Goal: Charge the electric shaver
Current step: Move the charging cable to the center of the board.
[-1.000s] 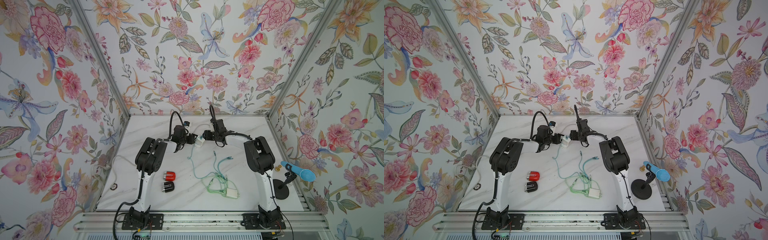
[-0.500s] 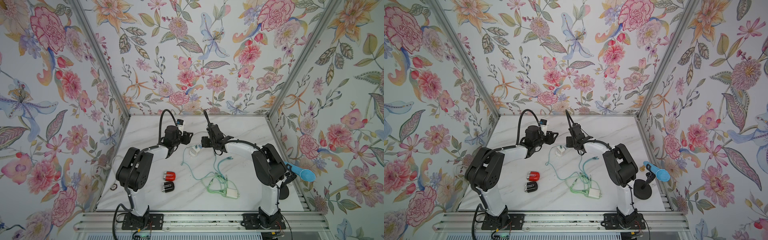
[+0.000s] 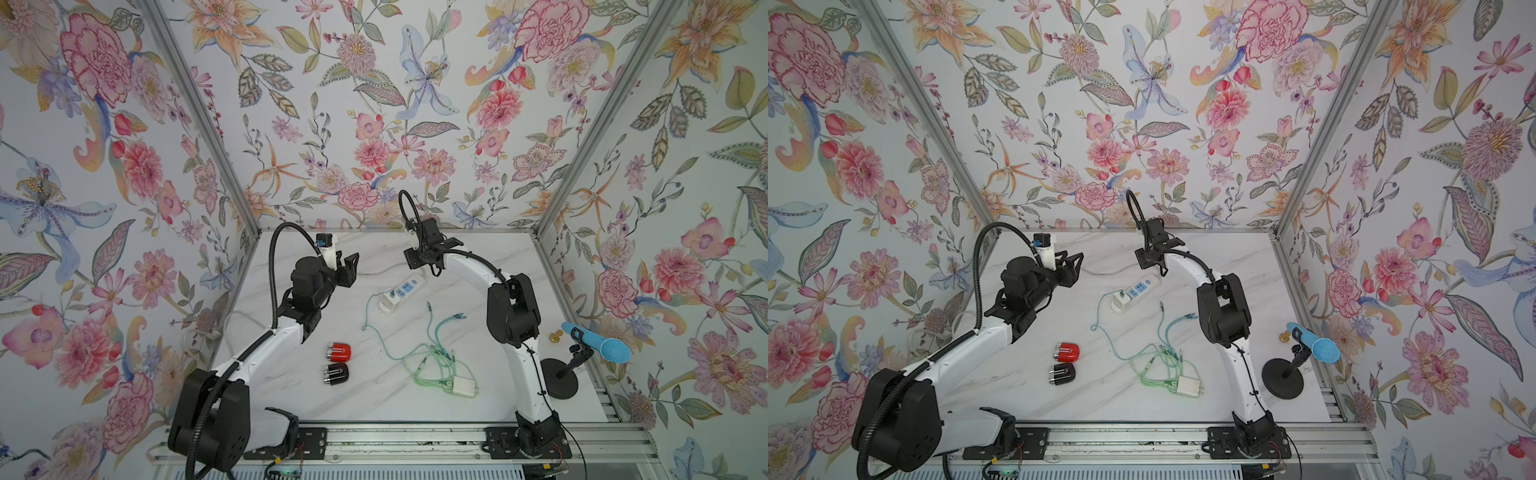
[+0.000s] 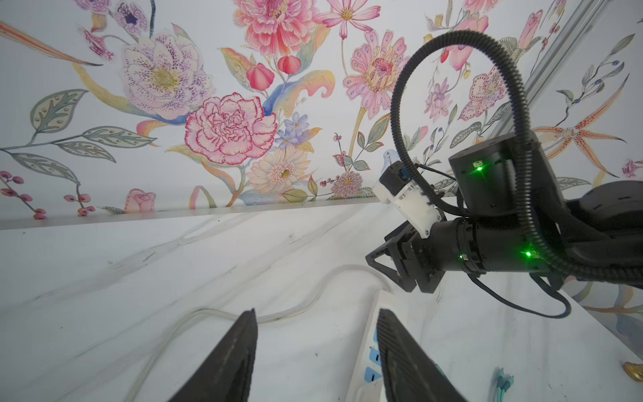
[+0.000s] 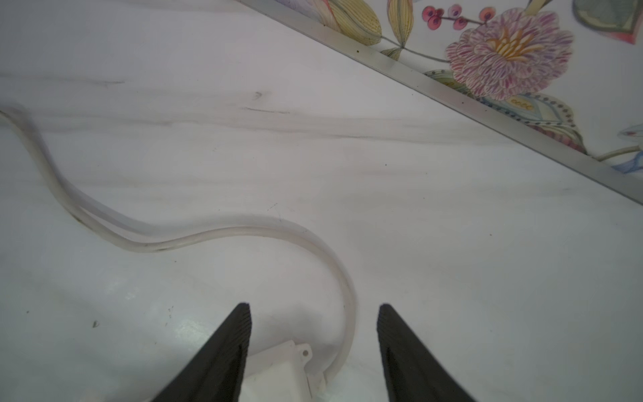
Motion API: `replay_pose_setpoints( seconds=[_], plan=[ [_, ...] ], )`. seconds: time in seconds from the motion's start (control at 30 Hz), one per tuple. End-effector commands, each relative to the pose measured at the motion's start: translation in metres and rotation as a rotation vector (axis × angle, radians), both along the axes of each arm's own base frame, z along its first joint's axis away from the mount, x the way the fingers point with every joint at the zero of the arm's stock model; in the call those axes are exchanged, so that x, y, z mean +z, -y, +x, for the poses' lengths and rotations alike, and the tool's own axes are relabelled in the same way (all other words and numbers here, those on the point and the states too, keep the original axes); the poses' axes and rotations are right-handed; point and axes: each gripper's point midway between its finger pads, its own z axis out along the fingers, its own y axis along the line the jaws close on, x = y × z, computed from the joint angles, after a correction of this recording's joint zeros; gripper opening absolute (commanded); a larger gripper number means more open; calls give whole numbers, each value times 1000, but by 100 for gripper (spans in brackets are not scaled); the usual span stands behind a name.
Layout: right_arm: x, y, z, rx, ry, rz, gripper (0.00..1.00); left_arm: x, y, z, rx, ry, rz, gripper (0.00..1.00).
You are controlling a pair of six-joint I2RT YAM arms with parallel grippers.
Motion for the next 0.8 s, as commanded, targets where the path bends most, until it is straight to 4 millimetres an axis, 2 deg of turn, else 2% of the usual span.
replay_pose_setpoints(
  seconds=[0.0, 0.2, 0.33, 0.6, 0.77],
  plan=[
    [-23, 9, -5, 70, -71, -61, 60, -9, -21, -14, 64, -55, 53, 58],
    [-44, 22, 15, 45, -68, -97, 59, -7, -32, -31, 86, -65, 79, 58],
    [-60, 36, 19, -5, -108, -82, 55, -9, -34, -36, 91, -69, 74, 58],
    [-91, 98, 13, -251, -183, -110, 41, -14, -30, -34, 72, -75, 57, 58],
    [-88, 138, 4, -406, -201, -64, 39, -19, -29, -36, 68, -76, 52, 58]
  ],
)
